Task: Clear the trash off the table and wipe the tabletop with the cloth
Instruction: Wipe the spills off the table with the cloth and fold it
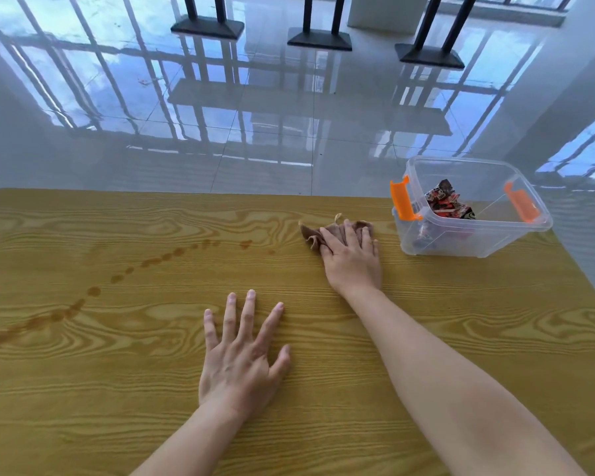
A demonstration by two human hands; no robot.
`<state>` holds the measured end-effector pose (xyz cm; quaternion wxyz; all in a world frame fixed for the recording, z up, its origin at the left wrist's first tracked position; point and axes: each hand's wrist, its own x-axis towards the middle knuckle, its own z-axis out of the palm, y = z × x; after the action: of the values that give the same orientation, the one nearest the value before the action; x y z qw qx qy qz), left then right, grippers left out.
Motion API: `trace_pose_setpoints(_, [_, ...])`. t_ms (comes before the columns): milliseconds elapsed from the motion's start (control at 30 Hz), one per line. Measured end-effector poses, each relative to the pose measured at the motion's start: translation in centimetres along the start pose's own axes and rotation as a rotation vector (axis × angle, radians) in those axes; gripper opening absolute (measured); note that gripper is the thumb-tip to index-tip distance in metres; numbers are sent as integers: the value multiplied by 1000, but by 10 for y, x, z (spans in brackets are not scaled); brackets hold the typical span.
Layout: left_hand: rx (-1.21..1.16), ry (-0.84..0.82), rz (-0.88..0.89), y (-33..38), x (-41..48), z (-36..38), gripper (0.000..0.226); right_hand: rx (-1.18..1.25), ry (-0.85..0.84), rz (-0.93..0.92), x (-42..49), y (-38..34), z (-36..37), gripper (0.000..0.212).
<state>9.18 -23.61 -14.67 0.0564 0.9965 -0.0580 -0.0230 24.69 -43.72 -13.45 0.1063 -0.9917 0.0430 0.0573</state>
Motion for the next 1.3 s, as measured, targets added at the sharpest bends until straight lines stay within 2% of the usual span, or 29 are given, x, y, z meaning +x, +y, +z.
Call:
trace_pose_setpoints(33, [-2,0,0,0,0,0,67,-14,3,-35,-5,-9,3,46])
trace_pose_setpoints(133, [-17,-17,13,0,0,0,66,-51,48,-364,-66,-18,15,45])
trace_pose_setpoints(200, [-30,-16,53,-4,-1,-1,64,-45,22,-490,-94,-8,17,46])
trace_pose_setpoints(267, [-38,-7,50,-23,-5,-2,67,-63,8,-442,-74,1,14,49])
trace_pose_setpoints(367, [-14,25,-52,-80,-23,-5,68,-40,19,-162,-16,-19,9,47])
trace_pose_setpoints(433, [7,13,-70,-114,-36,-8,66,-1,19,-56,8,-45,10,46])
trace_pose_setpoints(500, [16,-2,-59,-127,-43,-12,66,-13,15,-136,-1,-70,15,45])
trace_pose_setpoints(567, [15,-11,-61,-126,-44,-14,66,-41,19,-342,-43,-82,24,45])
trace_pose_setpoints(633, [11,-10,-66,-122,-42,-14,67,-37,24,-552,-98,-76,30,44])
trace_pose_setpoints(700, [1,-14,-105,-125,-43,-14,68,-53,-3,-628,-102,-63,27,44])
trace_pose_setpoints(767, [-13,-9,-161,-127,-44,-13,69,-83,19,-509,-60,-61,21,45])
trace_pose_setpoints(867, [-22,-3,-186,-125,-43,-13,68,-12,15,-135,12,-87,15,47])
trace_pose_setpoints(900, [-20,-5,-183,-125,-42,-13,68,-1,1,-88,25,-100,17,47])
trace_pose_setpoints(967, [-13,-9,-183,-125,-42,-13,68,-23,-9,-176,23,-122,23,46])
trace_pose_setpoints(1067, [-17,-10,-185,-125,-43,-14,68,-78,5,-509,-42,-118,30,45])
trace_pose_setpoints(1133, [-21,-15,-184,-124,-42,-15,69,-57,-15,-664,-100,-94,33,45])
trace_pose_setpoints(1200, [-15,-23,-176,-124,-42,-13,69,-51,-39,-691,-107,-73,31,45])
trace_pose_setpoints(1300, [-10,-6,-176,-124,-42,-12,69,-51,14,-459,-39,-95,25,48])
